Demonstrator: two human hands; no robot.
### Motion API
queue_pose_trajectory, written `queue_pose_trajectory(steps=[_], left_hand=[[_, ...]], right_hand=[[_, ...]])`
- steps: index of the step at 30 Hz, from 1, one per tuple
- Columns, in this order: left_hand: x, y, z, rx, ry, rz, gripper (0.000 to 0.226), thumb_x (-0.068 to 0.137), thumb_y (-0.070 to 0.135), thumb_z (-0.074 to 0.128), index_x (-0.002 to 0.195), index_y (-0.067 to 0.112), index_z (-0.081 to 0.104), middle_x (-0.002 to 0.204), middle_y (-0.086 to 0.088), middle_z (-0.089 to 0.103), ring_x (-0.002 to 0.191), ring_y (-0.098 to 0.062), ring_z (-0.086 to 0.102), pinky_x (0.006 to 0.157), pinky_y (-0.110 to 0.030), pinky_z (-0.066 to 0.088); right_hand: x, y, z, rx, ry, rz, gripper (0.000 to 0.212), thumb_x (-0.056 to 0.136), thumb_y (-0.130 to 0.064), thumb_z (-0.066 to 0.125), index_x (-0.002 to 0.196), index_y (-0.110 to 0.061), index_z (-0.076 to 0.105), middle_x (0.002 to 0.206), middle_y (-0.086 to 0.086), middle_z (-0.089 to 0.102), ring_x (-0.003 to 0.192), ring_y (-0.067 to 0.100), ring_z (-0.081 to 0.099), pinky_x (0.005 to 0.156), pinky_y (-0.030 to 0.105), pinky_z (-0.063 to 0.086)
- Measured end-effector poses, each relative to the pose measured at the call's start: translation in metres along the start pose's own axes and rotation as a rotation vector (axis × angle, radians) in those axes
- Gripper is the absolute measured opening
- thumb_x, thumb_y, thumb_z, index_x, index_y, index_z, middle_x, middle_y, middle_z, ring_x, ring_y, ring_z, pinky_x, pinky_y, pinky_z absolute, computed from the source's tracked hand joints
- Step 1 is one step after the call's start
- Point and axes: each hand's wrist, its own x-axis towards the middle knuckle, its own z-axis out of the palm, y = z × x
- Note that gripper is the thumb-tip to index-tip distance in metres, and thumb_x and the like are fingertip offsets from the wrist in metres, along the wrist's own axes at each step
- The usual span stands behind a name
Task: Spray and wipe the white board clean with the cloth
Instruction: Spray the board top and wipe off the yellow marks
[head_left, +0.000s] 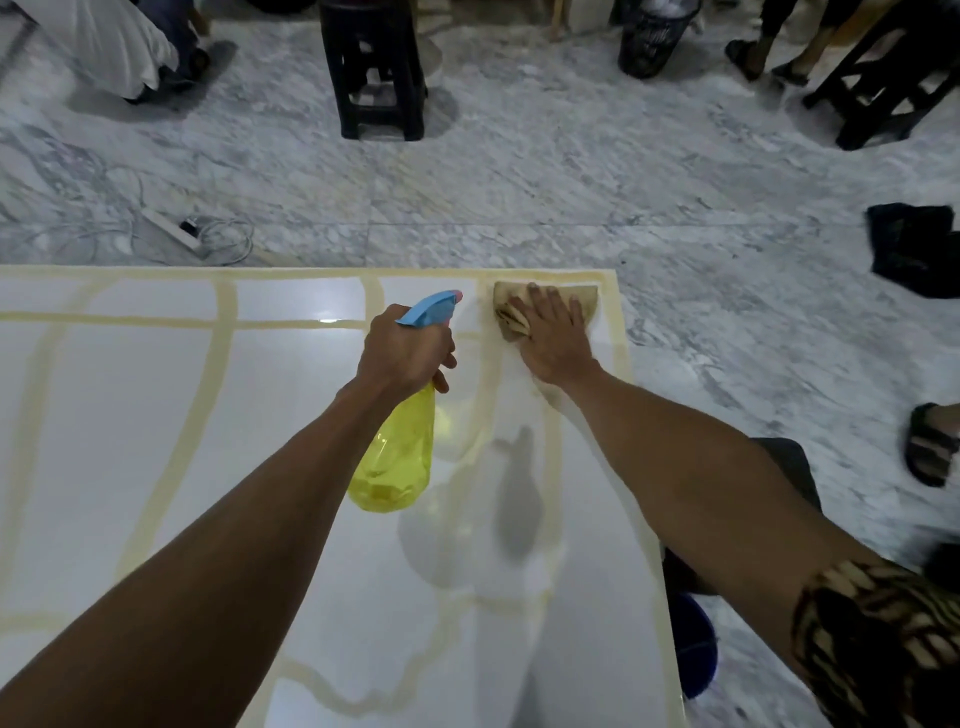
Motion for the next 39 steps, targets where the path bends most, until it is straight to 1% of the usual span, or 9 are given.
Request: queue_pose_trajectory(steps=[4,12,15,23,26,29,31,36,39], left_hand=[[-0.024,-0.011,0.0,0.029,-0.02,-0.023,0.042,0.099,0.009,0.053,0.118,0.04,0.074,0.077,-0.011,0.07,0.084,-0.051,0.075,0.076,-0.059,0.064],[-0.107,-0.038,-0.015,0.062,-0.065,-0.037,0.043,0.079,0.019,0.056,0.112,0.038,0.076,0.072,-0.007,0.072,0.079,-0.046,0.077,0.076,-0.062,0.065],[-0.149,-0.055,-0.024,0.079,-0.079,-0.015,0.047,0.09,0.008,0.053,0.113,0.044,0.073,0.077,-0.011,0.072,0.082,-0.049,0.076,0.079,-0.061,0.064],[-0.247,-0.102,-0.04,0.13,-0.122,0.0,0.042,0.095,0.006,0.053,0.127,0.023,0.075,0.079,-0.014,0.074,0.078,-0.05,0.075,0.078,-0.06,0.065],[-0.268,-0.116,-0.042,0.13,-0.15,0.012,0.047,0.095,0.008,0.052,0.13,0.03,0.074,0.08,-0.013,0.073,0.076,-0.048,0.075,0.076,-0.057,0.066],[-0.278,-0.124,-0.046,0.144,-0.167,0.017,0.052,0.094,0.007,0.05,0.135,0.03,0.072,0.079,-0.012,0.073,0.065,-0.041,0.073,0.076,-0.051,0.065],[-0.276,-0.123,-0.049,0.155,-0.175,0.017,0.053,0.094,0.006,0.049,0.136,0.029,0.072,0.078,-0.013,0.074,0.062,-0.037,0.072,0.077,-0.051,0.066],[-0.233,-0.103,-0.062,0.126,-0.158,0.0,0.055,0.084,0.011,0.052,0.13,0.033,0.074,0.078,-0.011,0.073,0.072,-0.041,0.076,0.079,-0.057,0.066],[-0.182,-0.086,-0.069,0.125,-0.129,-0.001,0.061,0.073,0.016,0.052,0.129,0.026,0.076,0.076,-0.011,0.074,0.074,-0.043,0.077,0.076,-0.058,0.066]], right_hand=[[-0.045,-0.008,0.007,0.015,-0.032,-0.029,0.069,0.091,-0.048,0.022,0.156,-0.028,0.019,0.166,0.002,0.004,0.153,0.027,-0.001,0.12,0.047,-0.008],[-0.168,-0.042,0.043,0.058,-0.033,-0.019,0.06,0.098,-0.029,0.037,0.156,-0.028,0.02,0.166,0.002,0.007,0.153,0.029,0.001,0.12,0.047,-0.008],[-0.223,-0.057,0.056,0.076,-0.07,0.017,0.062,0.099,-0.028,0.041,0.156,-0.03,0.018,0.166,0.0,0.003,0.153,0.027,-0.002,0.12,0.046,-0.009],[-0.349,-0.107,0.069,0.081,-0.23,0.109,0.062,0.102,-0.03,0.038,0.158,-0.028,0.011,0.166,0.0,-0.003,0.153,0.025,-0.005,0.12,0.046,-0.007],[-0.388,-0.131,0.059,0.128,-0.292,0.127,0.057,0.104,-0.035,0.032,0.157,-0.023,0.016,0.166,0.003,0.008,0.152,0.028,0.006,0.121,0.049,0.003],[-0.402,-0.153,0.033,0.34,-0.369,0.261,0.044,0.103,-0.042,0.032,0.13,-0.013,0.052,0.131,0.013,0.059,0.113,0.032,0.058,0.094,0.042,0.045],[-0.393,-0.158,0.016,0.684,-0.422,0.413,0.038,0.101,-0.04,0.039,0.111,-0.009,0.059,0.104,0.015,0.068,0.078,0.026,0.063,0.068,0.032,0.047],[-0.33,-0.137,-0.021,1.487,-0.268,0.601,0.037,0.105,-0.034,0.041,0.118,-0.005,0.059,0.115,0.016,0.068,0.103,0.028,0.065,0.089,0.039,0.051],[-0.248,-0.125,-0.05,1.204,-0.076,0.554,0.035,0.103,-0.038,0.043,0.106,-0.008,0.062,0.1,0.011,0.069,0.087,0.025,0.066,0.073,0.032,0.048]])
